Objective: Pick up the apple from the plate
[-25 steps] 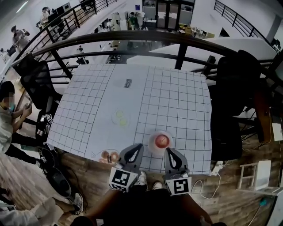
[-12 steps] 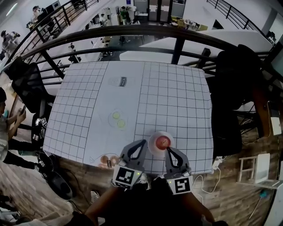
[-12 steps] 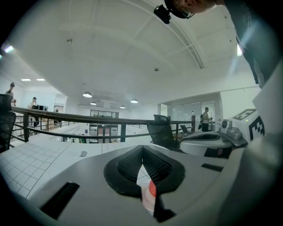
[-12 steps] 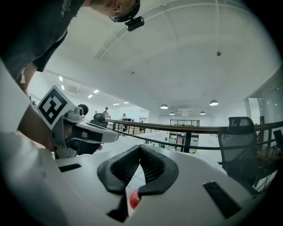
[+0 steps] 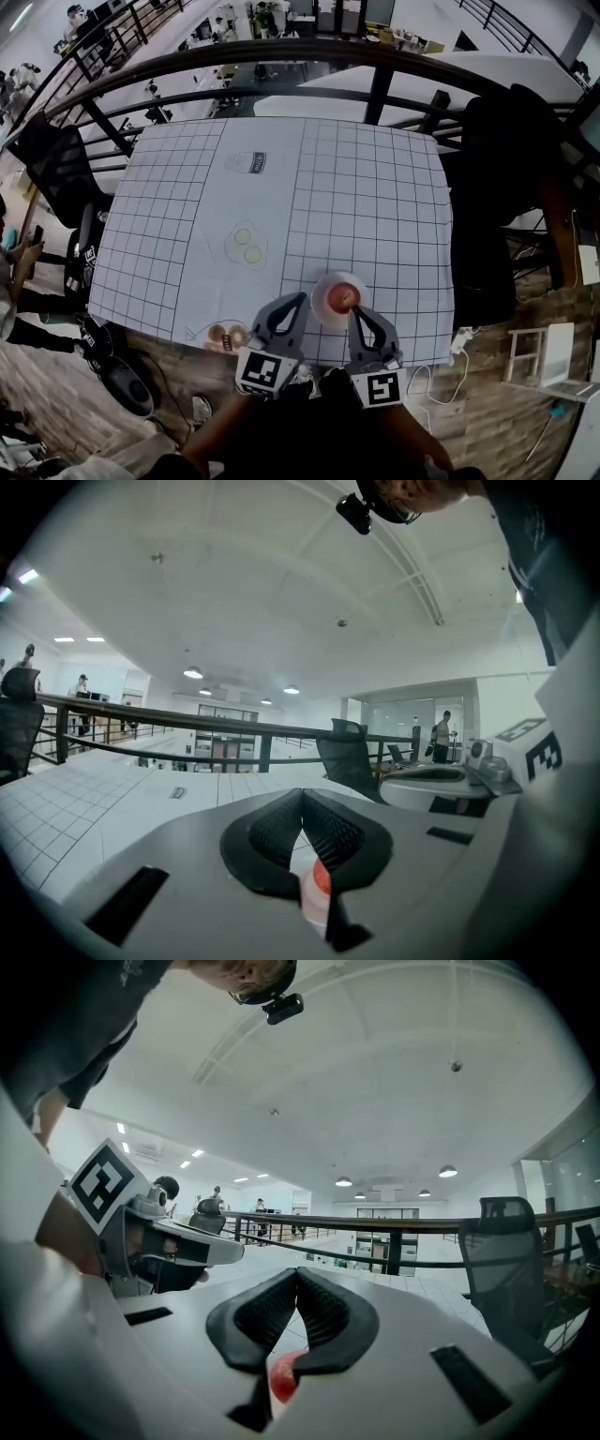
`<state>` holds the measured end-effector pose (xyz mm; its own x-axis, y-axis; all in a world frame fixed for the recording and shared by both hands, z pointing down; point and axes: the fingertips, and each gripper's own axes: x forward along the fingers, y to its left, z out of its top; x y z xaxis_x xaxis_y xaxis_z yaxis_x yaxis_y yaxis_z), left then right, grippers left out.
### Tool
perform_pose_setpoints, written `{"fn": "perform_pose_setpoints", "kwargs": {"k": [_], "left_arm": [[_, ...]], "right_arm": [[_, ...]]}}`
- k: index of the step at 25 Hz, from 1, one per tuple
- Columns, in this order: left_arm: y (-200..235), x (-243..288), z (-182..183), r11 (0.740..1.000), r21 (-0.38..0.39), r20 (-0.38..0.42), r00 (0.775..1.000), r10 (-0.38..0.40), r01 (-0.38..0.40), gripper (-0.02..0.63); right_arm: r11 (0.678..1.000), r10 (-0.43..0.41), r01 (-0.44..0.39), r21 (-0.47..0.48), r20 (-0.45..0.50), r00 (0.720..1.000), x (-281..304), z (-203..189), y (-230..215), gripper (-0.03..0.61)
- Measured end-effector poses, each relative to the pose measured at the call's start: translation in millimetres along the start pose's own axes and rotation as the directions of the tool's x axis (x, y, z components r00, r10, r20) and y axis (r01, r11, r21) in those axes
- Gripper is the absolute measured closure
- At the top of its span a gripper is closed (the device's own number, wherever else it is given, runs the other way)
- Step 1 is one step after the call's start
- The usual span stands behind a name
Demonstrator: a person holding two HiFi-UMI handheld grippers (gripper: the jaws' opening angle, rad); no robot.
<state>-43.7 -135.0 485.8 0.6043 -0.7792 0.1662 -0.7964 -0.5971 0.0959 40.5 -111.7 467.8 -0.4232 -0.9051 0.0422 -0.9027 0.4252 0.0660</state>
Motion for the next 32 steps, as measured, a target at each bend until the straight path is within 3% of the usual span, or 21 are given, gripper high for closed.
{"fn": "perform_pose_setpoints", "kwargs": {"k": [7,9,17,27,32], "left_arm": [[3.9,1.3,-16.6,1.0,-0.017,-0.039,0.999,0.007,-0.007,0.592],[4.5,2.6,-18.4,1.0,-0.014,-0.047,0.999,0.009,-0.01,0.592],[5.8,8.1,-28.5,1.0,-0.011,-0.067,0.997,0.023,-0.024,0.592],[14.2,6.6,-49.1,0.998,-0.009,-0.116,0.992,0.056,-0.058,0.592],[17.1,5.5,-57.9,0.997,-0.013,-0.136,0.988,0.074,-0.076,0.592]], "right_arm": [[0.998,0.057,-0.057,0.002,-0.023,0.998,1.8,-15.9,4.2,0.538],[0.998,0.057,-0.057,0.007,-0.045,0.997,1.4,-23.1,3.0,0.427],[0.999,0.038,-0.033,0.038,-0.152,0.988,4.5,-64.0,-8.1,0.279],[0.995,0.085,-0.06,0.08,-0.363,0.928,22.3,-137.3,-7.5,0.162],[0.992,0.115,-0.078,0.102,-0.432,0.895,30.7,-162.5,-5.2,0.146]]}}
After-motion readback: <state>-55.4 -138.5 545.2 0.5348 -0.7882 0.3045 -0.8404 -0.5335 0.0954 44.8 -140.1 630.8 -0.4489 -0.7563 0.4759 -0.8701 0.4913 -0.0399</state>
